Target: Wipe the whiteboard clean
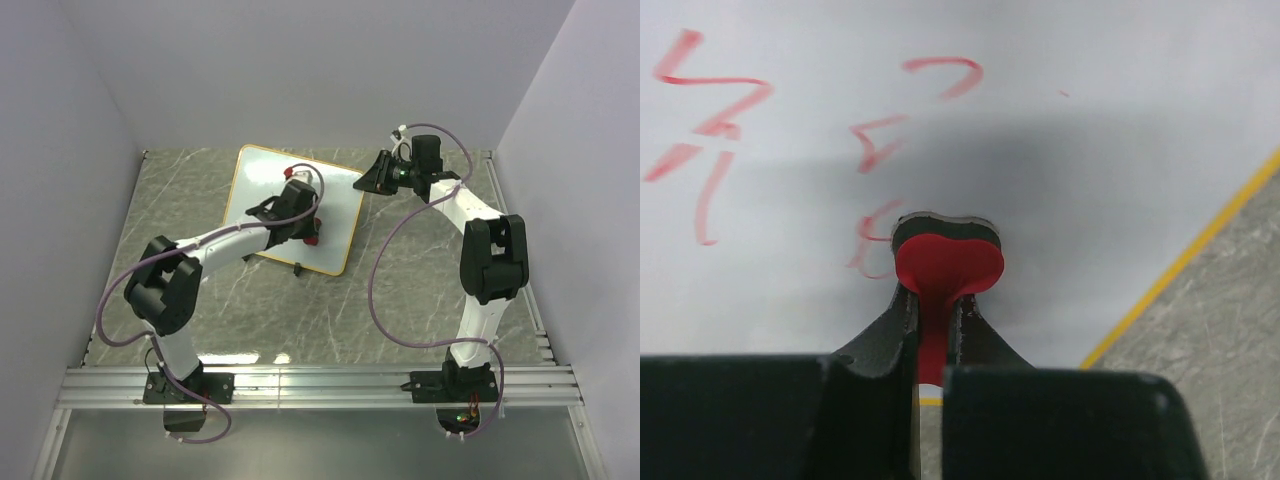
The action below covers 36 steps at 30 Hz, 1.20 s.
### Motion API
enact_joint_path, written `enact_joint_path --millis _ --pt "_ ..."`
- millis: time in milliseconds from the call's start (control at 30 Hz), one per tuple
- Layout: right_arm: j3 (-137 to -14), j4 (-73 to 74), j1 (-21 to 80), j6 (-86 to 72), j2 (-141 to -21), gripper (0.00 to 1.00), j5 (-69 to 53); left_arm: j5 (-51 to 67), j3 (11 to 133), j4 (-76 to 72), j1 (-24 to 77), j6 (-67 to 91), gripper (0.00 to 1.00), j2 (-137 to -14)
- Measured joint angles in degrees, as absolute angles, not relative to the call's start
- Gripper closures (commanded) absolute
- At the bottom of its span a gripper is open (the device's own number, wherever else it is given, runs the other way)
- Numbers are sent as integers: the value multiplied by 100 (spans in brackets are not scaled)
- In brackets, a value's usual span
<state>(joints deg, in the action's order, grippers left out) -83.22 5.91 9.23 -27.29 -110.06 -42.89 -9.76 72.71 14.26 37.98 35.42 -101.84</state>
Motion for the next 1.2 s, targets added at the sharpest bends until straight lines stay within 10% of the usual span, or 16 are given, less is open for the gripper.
enact_joint_path --millis 1200 --pt "-8252 786 939 -2742 -10927 100 -4165 -740 10328 2842 3175 3256 100 -11568"
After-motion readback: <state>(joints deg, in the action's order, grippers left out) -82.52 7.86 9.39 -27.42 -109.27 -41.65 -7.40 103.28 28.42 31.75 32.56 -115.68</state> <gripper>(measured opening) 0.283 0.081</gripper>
